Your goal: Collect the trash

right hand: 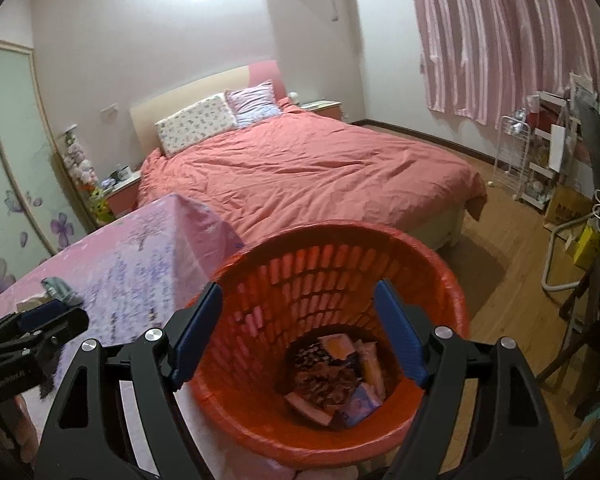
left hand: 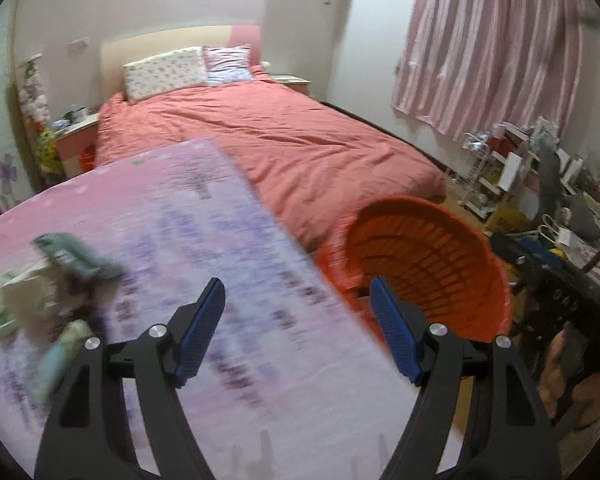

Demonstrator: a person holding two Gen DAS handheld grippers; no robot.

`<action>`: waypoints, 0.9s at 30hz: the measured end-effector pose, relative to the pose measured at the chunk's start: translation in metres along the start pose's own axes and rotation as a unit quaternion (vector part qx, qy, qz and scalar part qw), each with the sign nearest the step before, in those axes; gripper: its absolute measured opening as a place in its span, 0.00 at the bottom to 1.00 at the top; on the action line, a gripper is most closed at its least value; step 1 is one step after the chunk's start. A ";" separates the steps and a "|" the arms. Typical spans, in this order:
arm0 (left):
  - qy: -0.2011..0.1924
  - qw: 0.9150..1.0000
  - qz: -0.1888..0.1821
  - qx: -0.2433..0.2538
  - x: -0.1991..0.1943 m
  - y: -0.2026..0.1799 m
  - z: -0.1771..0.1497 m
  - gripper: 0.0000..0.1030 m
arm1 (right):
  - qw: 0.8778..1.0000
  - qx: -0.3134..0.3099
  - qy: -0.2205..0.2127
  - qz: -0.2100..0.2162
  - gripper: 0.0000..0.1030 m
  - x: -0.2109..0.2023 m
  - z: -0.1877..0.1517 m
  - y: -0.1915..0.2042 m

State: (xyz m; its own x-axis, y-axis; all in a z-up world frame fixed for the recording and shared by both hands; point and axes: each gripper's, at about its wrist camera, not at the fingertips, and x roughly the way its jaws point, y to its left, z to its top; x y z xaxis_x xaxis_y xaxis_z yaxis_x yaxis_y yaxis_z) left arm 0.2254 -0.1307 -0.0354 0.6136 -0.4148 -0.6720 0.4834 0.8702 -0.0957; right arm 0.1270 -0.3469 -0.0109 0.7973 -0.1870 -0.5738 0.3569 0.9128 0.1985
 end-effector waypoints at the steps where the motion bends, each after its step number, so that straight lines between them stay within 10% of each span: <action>1: -0.001 1.000 0.014 -0.003 -0.006 0.013 -0.004 0.71 | 1.000 -0.004 0.002 0.005 0.75 0.000 -0.001 0.006; 15: 0.038 0.987 0.134 -0.078 -0.040 0.165 -0.054 0.59 | 0.987 -0.105 0.067 0.101 0.74 0.009 -0.045 0.130; 27: 0.064 0.988 0.131 -0.047 -0.019 0.173 -0.063 0.38 | 0.966 -0.115 0.117 0.198 0.63 0.016 -0.067 0.205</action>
State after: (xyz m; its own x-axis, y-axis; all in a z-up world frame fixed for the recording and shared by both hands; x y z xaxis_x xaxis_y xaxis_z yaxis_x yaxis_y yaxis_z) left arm 0.2576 0.0443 -0.0850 0.6233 -0.1412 -0.7691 0.2549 0.9665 0.0291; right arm 0.1801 -0.1385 -0.0326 0.7076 0.2568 -0.6583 -0.0927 0.9573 0.2739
